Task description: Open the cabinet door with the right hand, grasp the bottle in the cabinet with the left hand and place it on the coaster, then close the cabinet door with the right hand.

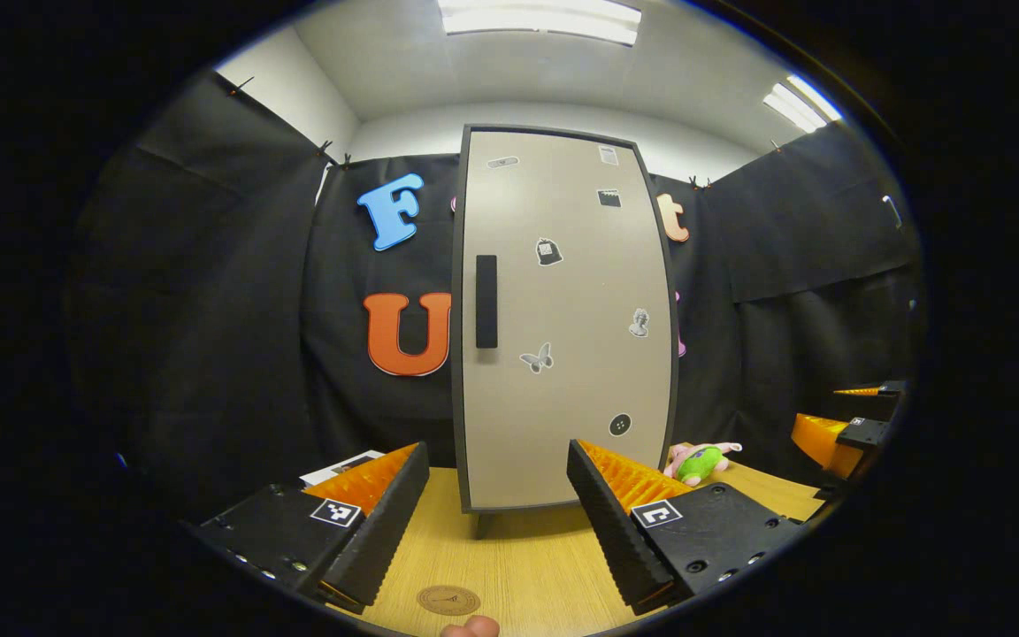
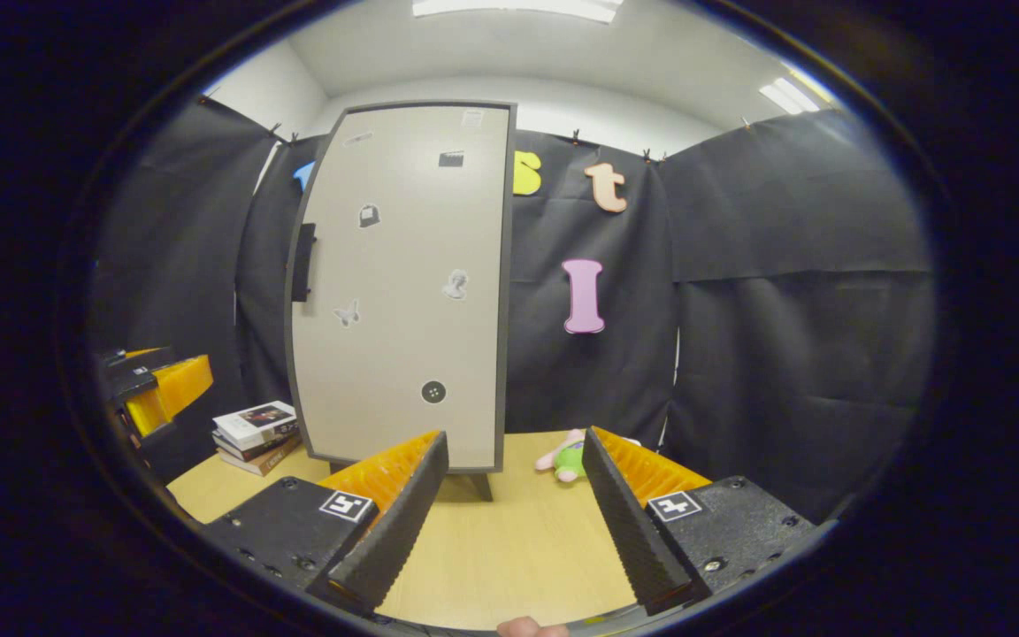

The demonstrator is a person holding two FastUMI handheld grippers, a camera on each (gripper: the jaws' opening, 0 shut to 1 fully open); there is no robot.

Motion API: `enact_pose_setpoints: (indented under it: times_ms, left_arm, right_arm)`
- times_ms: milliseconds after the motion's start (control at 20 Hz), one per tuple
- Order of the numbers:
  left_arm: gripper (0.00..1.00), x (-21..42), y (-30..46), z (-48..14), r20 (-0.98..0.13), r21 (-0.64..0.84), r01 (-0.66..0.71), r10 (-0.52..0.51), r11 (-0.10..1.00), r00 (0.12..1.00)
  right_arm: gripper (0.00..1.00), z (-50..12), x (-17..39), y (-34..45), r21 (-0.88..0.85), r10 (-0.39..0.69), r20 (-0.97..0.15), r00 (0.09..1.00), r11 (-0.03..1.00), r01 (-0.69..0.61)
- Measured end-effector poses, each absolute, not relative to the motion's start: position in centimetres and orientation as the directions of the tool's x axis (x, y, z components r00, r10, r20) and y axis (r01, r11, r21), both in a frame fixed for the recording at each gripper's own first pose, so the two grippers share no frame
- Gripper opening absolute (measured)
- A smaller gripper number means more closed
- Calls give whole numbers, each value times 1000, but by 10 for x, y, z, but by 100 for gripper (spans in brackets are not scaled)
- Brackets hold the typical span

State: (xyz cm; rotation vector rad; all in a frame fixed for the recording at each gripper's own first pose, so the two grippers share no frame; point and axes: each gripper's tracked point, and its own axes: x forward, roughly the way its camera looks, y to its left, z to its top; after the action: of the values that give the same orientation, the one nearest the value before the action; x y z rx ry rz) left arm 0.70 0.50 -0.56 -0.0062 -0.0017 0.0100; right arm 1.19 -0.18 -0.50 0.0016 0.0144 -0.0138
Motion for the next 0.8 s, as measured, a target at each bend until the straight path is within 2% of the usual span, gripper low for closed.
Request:
enact_pose_setpoints:
  times_ms: [800]
  left_arm:
    - [95,7,9,-3,10,-4,-21,21,1000,1000]
  right_arm:
    - [98,-1,13,2,-2,1,-9,1000,1000,-1]
